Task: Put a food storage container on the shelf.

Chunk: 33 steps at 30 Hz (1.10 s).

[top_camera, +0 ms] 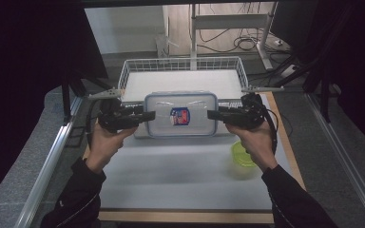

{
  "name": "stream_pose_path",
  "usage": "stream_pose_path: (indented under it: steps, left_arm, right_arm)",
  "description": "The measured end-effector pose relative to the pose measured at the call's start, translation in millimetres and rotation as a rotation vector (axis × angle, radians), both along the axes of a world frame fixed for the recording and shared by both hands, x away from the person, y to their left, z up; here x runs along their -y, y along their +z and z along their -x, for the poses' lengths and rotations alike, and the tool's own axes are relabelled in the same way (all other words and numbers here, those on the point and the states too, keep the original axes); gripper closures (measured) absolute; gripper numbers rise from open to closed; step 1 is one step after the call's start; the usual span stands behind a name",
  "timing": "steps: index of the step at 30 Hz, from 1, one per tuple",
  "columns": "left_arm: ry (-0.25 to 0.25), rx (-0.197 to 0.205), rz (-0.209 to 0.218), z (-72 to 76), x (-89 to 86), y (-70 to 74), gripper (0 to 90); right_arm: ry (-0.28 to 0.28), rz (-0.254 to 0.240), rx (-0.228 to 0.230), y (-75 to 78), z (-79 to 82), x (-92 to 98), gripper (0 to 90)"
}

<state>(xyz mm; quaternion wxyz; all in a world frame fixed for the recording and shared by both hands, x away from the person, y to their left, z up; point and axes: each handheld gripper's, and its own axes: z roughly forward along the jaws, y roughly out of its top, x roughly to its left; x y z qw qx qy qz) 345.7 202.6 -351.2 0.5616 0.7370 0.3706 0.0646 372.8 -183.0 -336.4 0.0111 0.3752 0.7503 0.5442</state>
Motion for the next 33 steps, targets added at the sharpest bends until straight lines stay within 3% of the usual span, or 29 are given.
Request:
stream_pose_path:
  steps: [9,21,33]
  left_arm:
    - [0.008,0.002,0.008,-16.4,0.0,17.9,49.0]
    - [0.005,-0.011,0.026,-51.5,-6.4,37.4,49.3]
    - [0.002,-0.021,0.050,-83.0,-12.3,50.3,50.3]
  right_arm:
    - [-0.013,-0.010,0.019,19.3,-16.5,0.2,52.4]
    - [-0.036,-0.029,0.028,39.3,-47.1,-5.1,52.3]
    - [-0.050,-0.072,0.004,49.6,-77.9,-8.2,52.3]
